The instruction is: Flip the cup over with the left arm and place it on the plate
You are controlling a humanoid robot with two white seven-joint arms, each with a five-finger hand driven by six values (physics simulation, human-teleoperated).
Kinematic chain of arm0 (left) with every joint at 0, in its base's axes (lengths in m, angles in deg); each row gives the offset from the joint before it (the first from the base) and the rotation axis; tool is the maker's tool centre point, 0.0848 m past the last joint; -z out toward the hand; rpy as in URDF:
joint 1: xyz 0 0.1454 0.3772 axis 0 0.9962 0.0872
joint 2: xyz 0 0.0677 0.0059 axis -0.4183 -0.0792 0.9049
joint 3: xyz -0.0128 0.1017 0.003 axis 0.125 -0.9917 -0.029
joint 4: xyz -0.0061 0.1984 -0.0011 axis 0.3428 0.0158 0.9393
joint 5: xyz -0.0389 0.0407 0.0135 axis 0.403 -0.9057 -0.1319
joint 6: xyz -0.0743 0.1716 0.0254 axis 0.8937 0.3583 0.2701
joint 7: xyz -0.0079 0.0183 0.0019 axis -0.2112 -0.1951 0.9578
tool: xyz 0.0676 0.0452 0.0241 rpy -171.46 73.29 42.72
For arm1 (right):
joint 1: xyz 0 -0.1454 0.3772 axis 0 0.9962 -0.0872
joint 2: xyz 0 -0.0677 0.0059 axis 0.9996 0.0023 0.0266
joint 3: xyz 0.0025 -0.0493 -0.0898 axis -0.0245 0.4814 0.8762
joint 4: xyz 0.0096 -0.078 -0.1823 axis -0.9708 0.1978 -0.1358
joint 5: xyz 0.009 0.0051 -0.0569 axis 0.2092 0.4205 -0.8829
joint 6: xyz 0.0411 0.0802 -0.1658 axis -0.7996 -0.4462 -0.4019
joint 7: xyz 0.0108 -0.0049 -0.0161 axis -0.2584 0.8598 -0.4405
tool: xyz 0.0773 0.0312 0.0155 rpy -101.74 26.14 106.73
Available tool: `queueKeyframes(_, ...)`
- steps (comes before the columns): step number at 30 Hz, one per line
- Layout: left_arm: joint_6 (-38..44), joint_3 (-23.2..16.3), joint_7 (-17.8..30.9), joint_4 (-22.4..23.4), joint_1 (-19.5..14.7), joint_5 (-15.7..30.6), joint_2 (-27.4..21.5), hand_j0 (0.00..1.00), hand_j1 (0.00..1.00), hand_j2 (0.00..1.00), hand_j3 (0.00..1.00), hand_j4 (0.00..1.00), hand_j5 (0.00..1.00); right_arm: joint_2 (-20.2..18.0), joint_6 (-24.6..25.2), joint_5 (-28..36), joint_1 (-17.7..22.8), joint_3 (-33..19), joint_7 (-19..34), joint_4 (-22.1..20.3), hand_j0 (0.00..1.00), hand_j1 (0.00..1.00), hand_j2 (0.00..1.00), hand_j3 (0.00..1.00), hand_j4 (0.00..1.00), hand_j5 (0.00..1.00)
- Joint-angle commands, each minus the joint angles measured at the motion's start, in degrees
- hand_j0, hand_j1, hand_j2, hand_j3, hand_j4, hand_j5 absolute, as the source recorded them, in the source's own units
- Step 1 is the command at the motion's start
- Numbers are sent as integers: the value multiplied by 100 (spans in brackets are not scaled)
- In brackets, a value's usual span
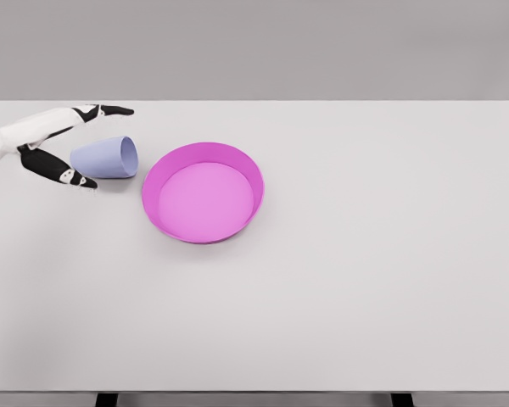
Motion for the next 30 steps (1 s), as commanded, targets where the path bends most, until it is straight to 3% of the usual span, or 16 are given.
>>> queueKeyframes(1,10,-58,16,12,0,58,6,100,100,100,100,100,100,0,-1,-2,0,-1,0,0,100,100,100,100,100,100)
queueKeyframes(10,10,-392,25,618,-211,-65,331,100,100,100,100,100,100,0,-1,-2,-9,-1,0,0,100,100,100,100,100,100)
queueKeyframes(17,258,-366,-10,619,-325,-117,340,100,100,100,100,100,100,0,-1,-2,0,-1,-1,0,100,100,100,100,100,100)
queueKeyframes(19,540,-322,-46,548,-396,-486,323,100,100,100,100,100,100,0,-1,-2,0,-1,-1,0,100,100,100,100,100,100)
queueKeyframes(21,592,-340,-54,575,-431,-539,288,100,100,100,100,100,100,0,-1,-2,0,-1,8,0,100,100,100,100,100,100)
queueKeyframes(23,601,-576,-212,566,-545,-505,191,100,100,100,100,100,100,0,-1,-2,0,-1,0,0,100,100,100,100,100,100)
queueKeyframes(24,584,-936,-327,627,-746,-469,173,100,100,100,100,100,100,0,-1,-2,0,-1,8,0,100,100,100,100,100,100)
queueKeyframes(26,584,-1649,-1055,724,-1151,-364,156,100,100,100,100,100,100,0,-1,-2,0,-1,-1,0,100,100,100,100,100,100)
queueKeyframes(27,584,-1737,-1205,777,-1178,-311,156,100,100,100,100,100,100,0,-1,-2,0,-1,-1,0,100,100,100,100,100,100)
queueKeyframes(30,592,-1755,-1031,794,-1169,-249,59,100,100,100,100,100,100,0,-1,-2,0,-1,-1,0,100,100,100,100,100,100)
